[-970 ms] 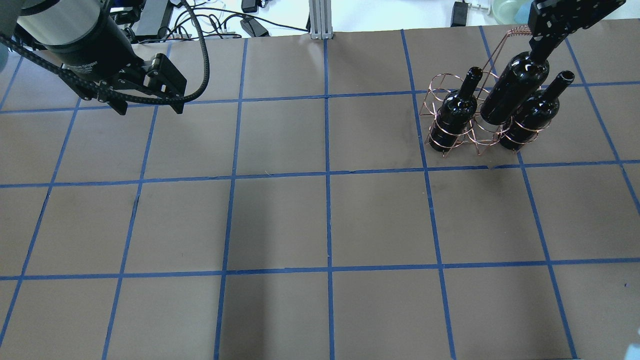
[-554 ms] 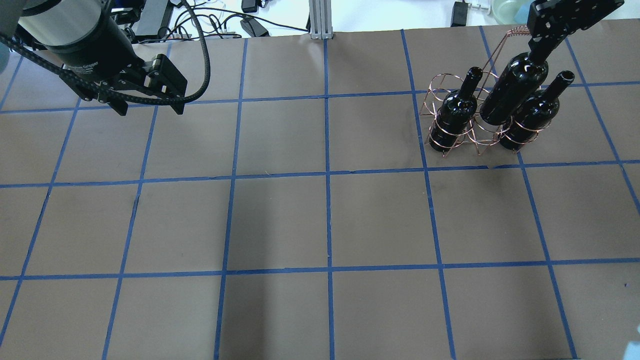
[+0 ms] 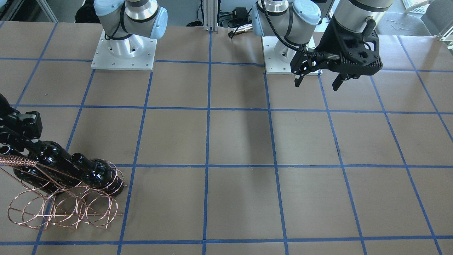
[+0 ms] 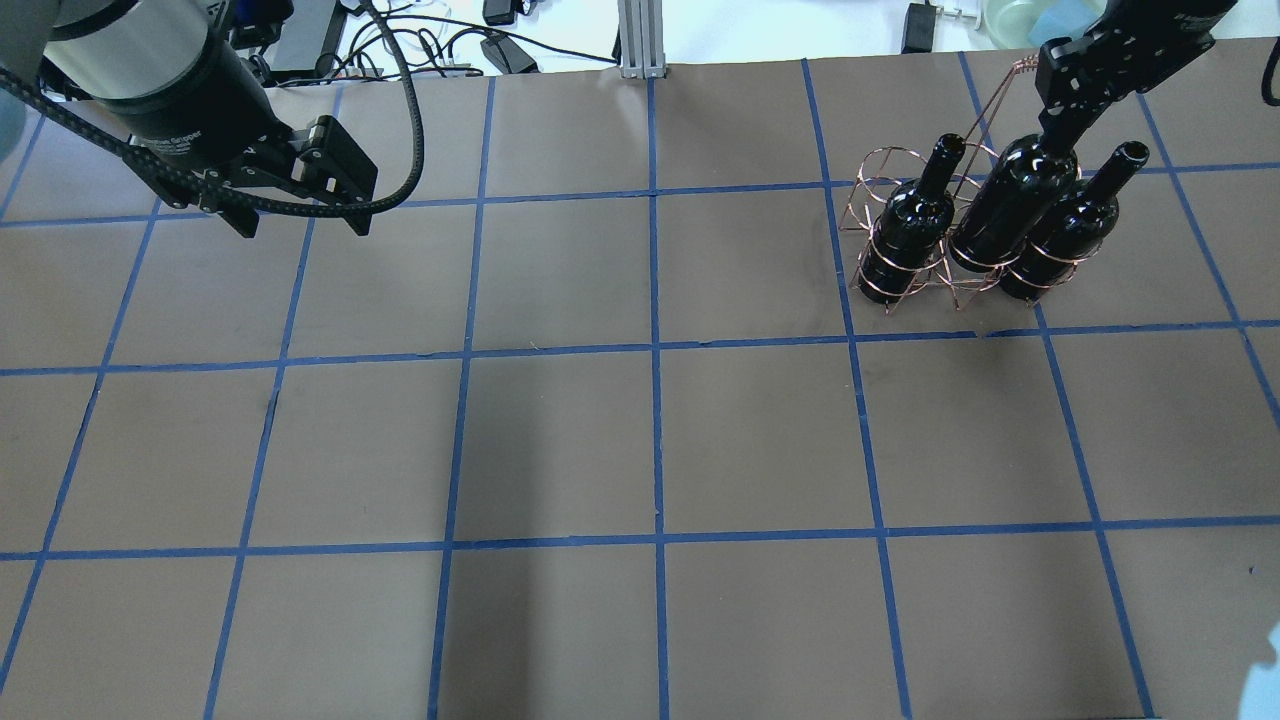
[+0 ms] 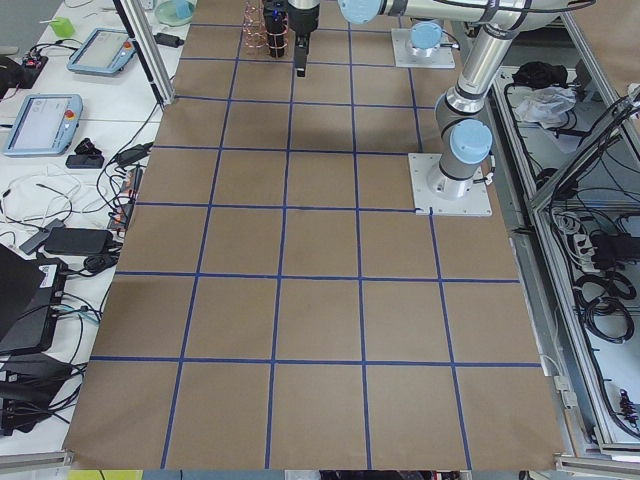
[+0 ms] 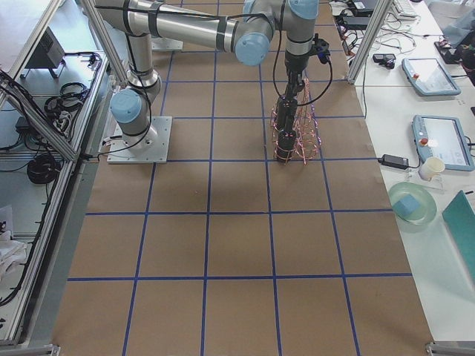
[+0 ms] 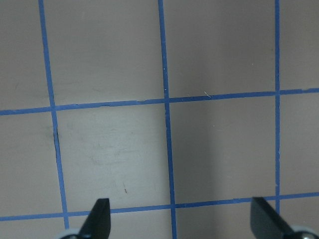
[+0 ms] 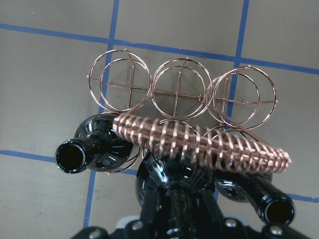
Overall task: Place wine into wine basket
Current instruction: 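Open the right gripper to release the bottle in the rack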
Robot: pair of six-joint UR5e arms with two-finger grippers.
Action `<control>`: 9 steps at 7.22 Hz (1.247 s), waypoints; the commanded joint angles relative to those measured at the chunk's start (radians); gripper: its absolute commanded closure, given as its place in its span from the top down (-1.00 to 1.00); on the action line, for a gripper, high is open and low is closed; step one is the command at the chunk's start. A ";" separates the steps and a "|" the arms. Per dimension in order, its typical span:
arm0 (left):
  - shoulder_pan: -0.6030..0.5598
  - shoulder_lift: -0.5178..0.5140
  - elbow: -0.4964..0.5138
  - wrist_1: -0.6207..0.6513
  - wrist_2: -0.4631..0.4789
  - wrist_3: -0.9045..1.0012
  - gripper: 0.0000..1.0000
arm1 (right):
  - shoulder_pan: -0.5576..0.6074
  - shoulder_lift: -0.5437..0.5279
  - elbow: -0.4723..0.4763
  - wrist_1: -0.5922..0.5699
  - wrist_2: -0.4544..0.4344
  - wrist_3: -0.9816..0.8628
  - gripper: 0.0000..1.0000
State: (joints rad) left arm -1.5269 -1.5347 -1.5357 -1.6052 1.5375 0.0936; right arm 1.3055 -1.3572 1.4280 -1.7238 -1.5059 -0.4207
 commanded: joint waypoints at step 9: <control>0.001 0.005 -0.001 -0.014 0.000 0.002 1.00 | 0.012 -0.044 0.042 -0.037 -0.040 0.011 1.00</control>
State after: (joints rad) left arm -1.5250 -1.5315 -1.5388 -1.6076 1.5383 0.0957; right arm 1.3096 -1.3500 1.4697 -1.7687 -1.5471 -0.4226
